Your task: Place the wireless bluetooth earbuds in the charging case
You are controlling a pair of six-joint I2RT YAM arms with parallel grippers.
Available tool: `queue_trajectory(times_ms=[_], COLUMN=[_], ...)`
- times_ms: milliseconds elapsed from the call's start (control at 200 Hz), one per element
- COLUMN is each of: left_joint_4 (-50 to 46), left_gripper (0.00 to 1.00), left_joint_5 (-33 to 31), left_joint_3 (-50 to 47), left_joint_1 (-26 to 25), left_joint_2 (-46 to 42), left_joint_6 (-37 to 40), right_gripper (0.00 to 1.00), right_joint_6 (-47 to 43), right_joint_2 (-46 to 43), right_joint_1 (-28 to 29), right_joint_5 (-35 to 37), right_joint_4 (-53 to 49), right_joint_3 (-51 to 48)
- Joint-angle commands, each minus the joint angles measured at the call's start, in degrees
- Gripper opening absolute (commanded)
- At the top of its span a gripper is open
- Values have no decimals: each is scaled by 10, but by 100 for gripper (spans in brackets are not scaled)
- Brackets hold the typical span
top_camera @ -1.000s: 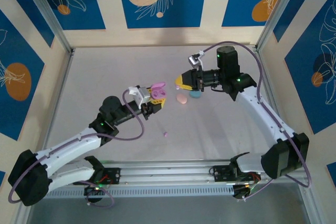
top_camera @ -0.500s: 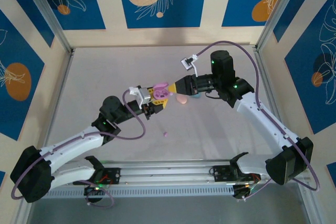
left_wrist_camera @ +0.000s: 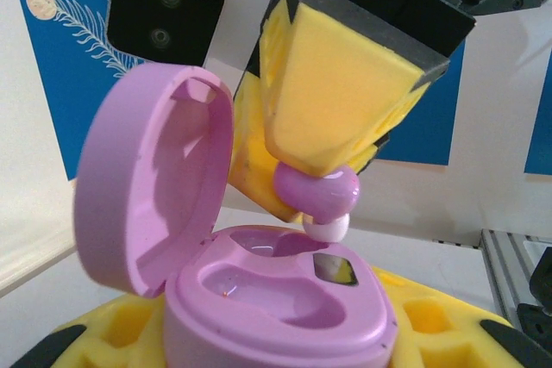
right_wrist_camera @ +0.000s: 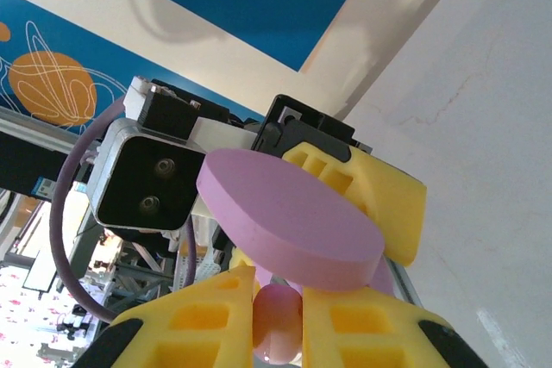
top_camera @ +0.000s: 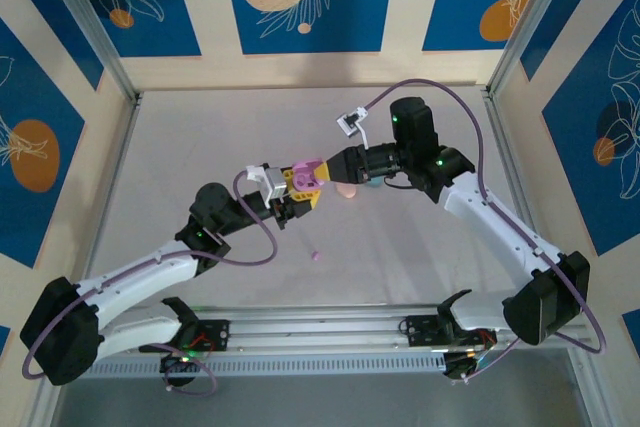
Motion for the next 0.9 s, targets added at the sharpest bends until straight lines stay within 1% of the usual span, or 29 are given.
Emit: queue_trajectory(times_ms=[0, 405, 505, 730, 895], left_joint_4=[28, 40, 43, 49, 53], left_gripper=[21, 21, 21, 21, 21], left_joint_5=[25, 35, 36, 33, 32], left_joint_3=[8, 13, 13, 13, 14], left_joint_1=[-3, -3, -3, -3, -3], left_joint_2=[-3, -5, -4, -2, -1], left_joint_6=[-9, -23, -28, -40, -44], right_gripper=[18, 19, 20, 20, 20], right_joint_6=[-9, -13, -15, -15, -40], right_joint_2=[5, 14, 9, -10, -30], right_joint_1=[4, 5, 6, 10, 19], right_joint_5=[5, 33, 58, 81, 117], right_joint_4=[0, -2, 8, 49, 64], right_joint_3=[22, 23, 18, -7, -25])
